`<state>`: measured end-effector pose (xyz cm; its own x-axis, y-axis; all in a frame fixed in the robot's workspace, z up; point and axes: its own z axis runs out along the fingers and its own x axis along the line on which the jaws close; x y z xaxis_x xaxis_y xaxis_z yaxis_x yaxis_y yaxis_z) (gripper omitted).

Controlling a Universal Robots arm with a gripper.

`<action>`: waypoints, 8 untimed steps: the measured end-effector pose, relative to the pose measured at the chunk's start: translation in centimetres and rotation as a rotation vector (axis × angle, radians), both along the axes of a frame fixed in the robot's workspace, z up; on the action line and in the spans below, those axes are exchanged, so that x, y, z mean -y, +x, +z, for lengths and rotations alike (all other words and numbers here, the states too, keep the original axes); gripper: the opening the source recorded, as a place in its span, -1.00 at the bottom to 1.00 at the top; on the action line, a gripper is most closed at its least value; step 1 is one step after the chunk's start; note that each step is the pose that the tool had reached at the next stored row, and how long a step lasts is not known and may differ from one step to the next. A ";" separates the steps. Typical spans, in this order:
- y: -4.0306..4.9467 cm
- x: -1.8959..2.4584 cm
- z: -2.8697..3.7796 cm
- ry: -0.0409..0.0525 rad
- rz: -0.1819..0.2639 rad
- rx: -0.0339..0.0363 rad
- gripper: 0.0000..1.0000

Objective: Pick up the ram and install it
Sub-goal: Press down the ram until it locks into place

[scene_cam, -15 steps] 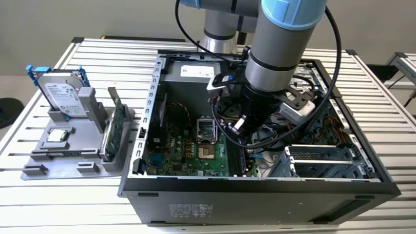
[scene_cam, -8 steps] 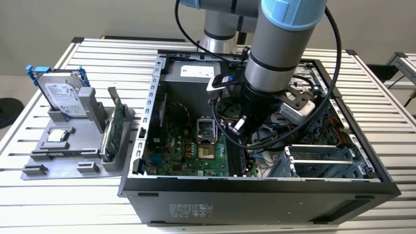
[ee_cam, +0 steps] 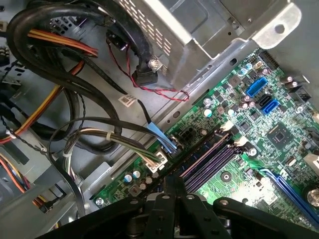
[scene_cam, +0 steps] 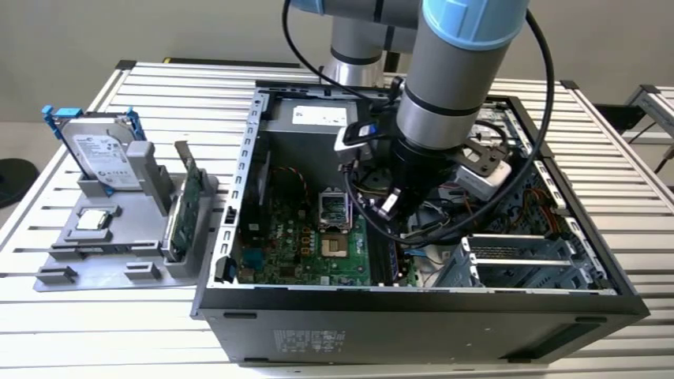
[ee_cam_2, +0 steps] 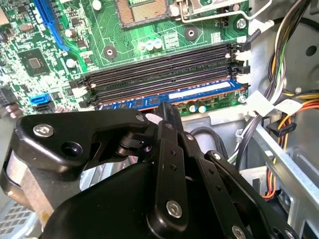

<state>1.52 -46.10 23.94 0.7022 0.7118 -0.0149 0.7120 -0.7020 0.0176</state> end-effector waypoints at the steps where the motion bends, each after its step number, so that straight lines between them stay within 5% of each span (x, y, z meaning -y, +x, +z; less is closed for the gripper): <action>1: -0.01 0.00 -0.01 0.0002 0.012 0.0000 -1.00; 8: -0.02 -0.04 -0.08 0.0004 0.066 -0.0006 -1.00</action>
